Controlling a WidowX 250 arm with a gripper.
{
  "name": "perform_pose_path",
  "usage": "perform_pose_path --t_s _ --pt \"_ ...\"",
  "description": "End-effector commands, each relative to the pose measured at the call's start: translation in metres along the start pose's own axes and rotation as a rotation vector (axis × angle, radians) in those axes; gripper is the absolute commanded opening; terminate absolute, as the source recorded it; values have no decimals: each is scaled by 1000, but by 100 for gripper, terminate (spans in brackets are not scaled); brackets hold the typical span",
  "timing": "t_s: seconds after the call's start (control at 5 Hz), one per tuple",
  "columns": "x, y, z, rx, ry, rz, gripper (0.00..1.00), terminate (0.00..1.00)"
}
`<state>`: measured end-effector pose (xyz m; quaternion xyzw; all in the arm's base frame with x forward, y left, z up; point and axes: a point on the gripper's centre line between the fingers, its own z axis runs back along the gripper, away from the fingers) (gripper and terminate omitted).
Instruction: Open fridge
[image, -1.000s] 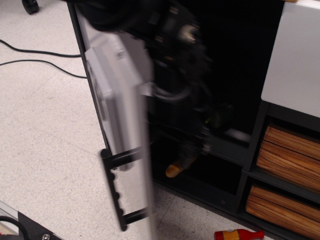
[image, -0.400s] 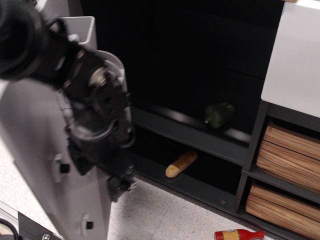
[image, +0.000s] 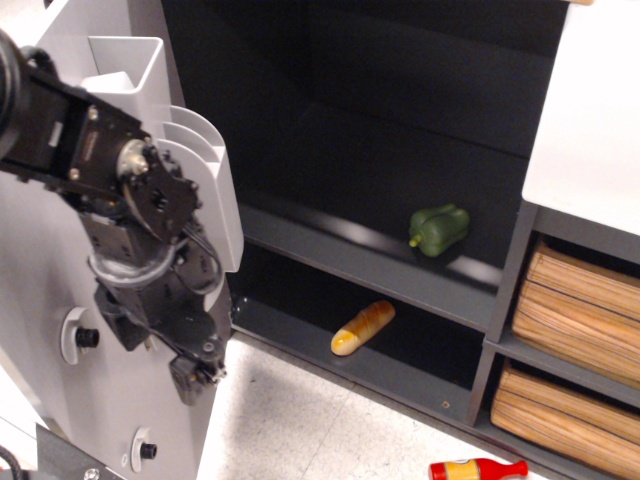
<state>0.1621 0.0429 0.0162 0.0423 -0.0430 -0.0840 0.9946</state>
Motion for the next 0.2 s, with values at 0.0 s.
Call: perform_pose_path --t_s 0.0 --pt "5 7 16 12 -26 -7 100 100"
